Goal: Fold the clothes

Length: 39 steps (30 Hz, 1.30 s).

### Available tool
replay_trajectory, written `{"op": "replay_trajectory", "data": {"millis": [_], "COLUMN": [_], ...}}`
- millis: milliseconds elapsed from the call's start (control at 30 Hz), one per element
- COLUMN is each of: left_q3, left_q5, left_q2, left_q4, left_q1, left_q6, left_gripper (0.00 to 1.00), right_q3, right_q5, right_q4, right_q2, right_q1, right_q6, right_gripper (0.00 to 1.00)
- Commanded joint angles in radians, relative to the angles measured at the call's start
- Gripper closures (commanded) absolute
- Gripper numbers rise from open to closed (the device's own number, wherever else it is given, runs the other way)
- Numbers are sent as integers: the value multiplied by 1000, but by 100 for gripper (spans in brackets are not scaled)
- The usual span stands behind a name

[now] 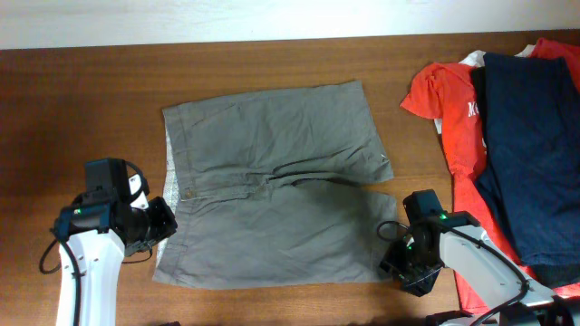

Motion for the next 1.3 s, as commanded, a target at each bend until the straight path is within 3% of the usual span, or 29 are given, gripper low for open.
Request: {"op": "replay_trajectory", "data": {"millis": [0,333,533,600,633,833,867,967,1100,1133,1200,1267], "left_q3": [-4,-4,-4,-4,-4,-4,-5,-77,-180,-225,-253,-276], "left_q5": [-11,-10,-3,-3,-3,-13,-26,-113,-63,-73,-93,-101], "left_q2": [2,2,2,2,2,2,2,2,3,3,3,3], "left_q4": [9,9,9,6,4,-69,-79,-63,-44,-9,27,60], "left_q1": [6,6,6,6,6,6,6,8,8,8,8,8], "left_q6": [-6,-6,-6,-6,-6,-6,-11,-142,-142,-186,-272,-277], "left_gripper": [71,70,70,70,70,69,63,59,57,49,47,47], "right_q3": [-24,-44,-97,-97,-97,-97,-97,-97,-97,-97,-97,-97], "right_q5": [-2,-47,-46,-46,-47,-54,-53,-46,-42,-38,-35,-25], "right_q4": [35,85,137,137,137,130,130,130,130,130,130,130], "right_q2": [6,6,6,6,6,6,6,6,6,6,6,6], "right_q1": [5,5,5,4,4,5,4,5,5,5,5,4], "right_q6": [68,143,164,164,160,134,134,134,134,134,134,134], "right_gripper": [44,58,59,88,96,96,96,96,96,96,96,96]}}
